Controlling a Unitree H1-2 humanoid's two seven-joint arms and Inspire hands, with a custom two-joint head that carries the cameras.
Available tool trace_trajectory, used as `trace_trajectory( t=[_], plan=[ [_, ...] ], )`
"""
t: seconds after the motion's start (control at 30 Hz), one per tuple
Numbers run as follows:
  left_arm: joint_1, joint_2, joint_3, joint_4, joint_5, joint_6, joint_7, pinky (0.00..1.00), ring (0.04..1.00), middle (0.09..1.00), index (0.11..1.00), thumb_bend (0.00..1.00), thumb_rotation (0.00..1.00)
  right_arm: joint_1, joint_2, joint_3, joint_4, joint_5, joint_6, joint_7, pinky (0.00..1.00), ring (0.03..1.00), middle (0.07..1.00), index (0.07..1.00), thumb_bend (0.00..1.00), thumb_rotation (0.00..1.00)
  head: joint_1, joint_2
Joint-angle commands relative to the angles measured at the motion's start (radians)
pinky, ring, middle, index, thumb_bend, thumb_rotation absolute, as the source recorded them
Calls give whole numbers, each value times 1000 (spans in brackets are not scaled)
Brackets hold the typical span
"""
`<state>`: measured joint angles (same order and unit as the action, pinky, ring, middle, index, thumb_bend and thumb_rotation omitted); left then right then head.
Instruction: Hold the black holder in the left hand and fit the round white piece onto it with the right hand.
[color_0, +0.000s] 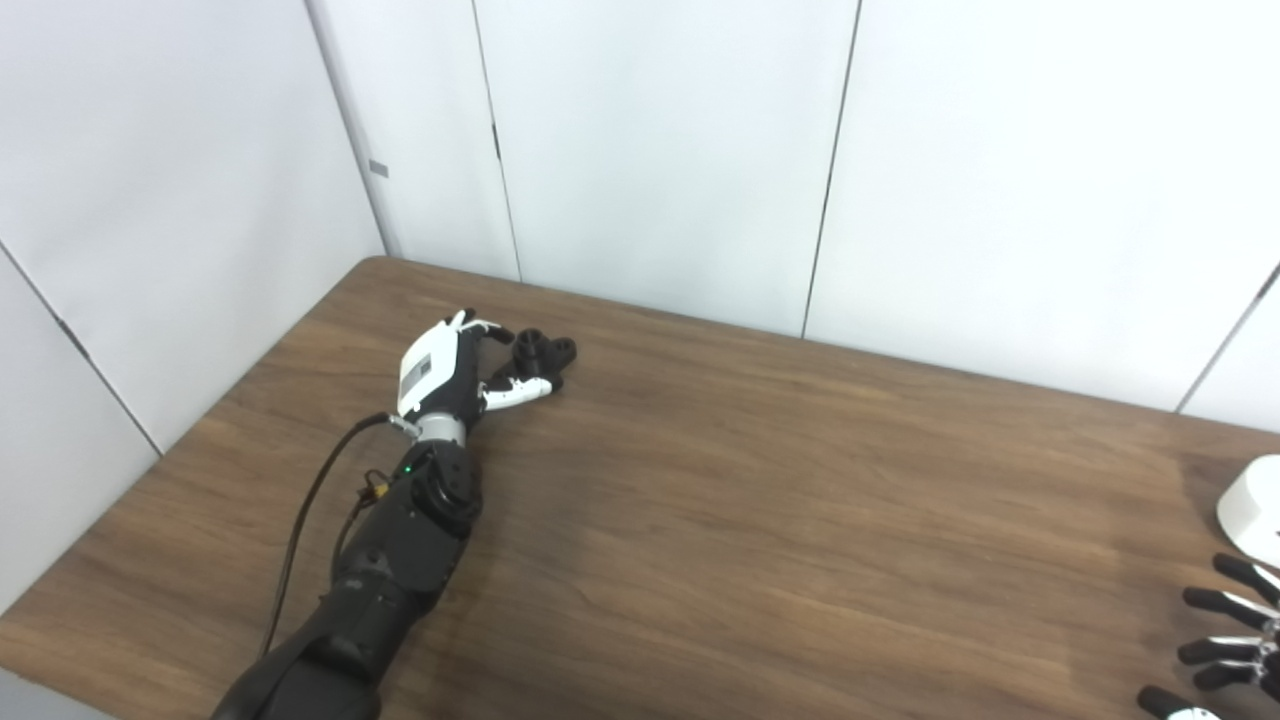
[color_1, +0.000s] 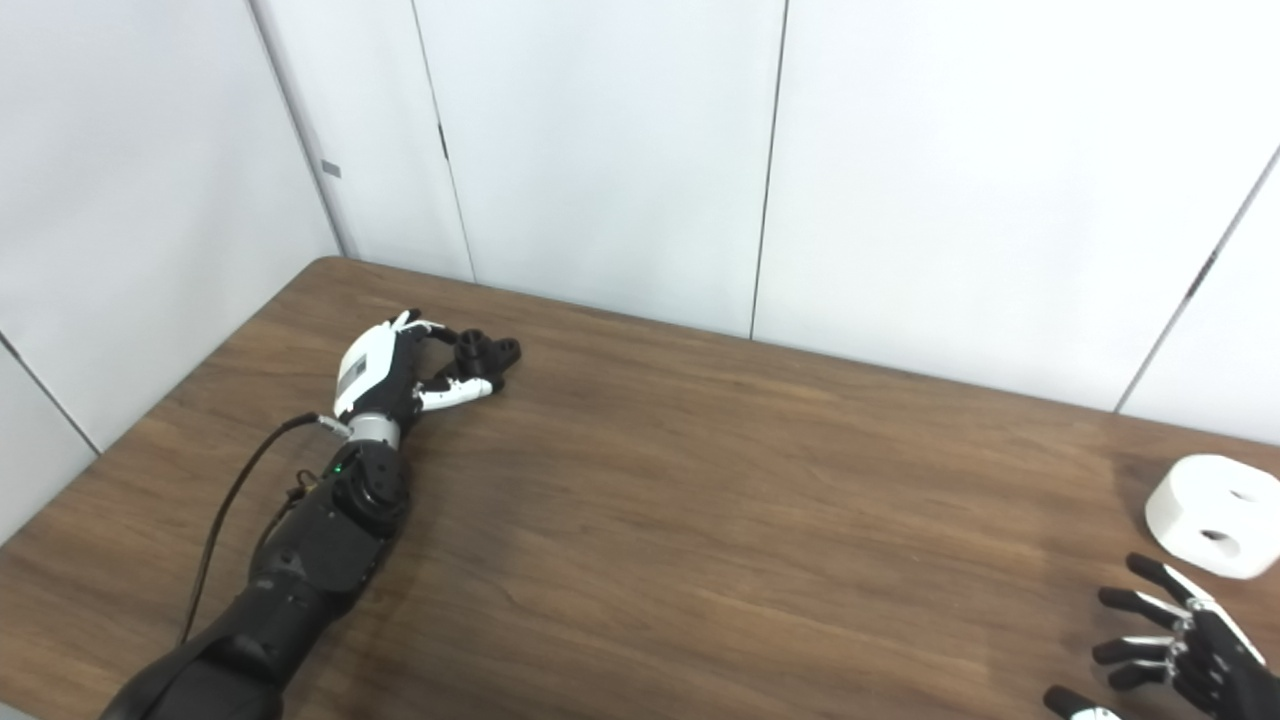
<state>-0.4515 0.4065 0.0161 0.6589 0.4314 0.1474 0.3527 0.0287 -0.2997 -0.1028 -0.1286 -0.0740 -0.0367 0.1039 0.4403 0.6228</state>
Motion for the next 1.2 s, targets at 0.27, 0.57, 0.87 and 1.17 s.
trace_trajectory(
  t=[0.27,0.57,0.87,1.17],
  plan=[
    [16,12,-104,48,52,139,-79,995,1000,989,684,826,330,-16,-20,-14,-43,14,-12,1,442,535,724,825,665,40,4,7],
    [19,12,-114,44,55,178,-62,1000,1000,983,662,801,275,-15,-25,-15,-46,7,-12,1,444,540,728,832,663,49,6,8],
    [18,2,-96,58,27,160,-52,1000,1000,967,618,768,197,-15,-26,-16,-49,12,-8,3,444,540,729,836,660,59,2,14],
    [17,2,-97,64,21,158,-48,1000,1000,963,495,520,76,-15,-26,-16,-50,12,-6,3,444,539,730,837,660,63,2,14]
  ],
)
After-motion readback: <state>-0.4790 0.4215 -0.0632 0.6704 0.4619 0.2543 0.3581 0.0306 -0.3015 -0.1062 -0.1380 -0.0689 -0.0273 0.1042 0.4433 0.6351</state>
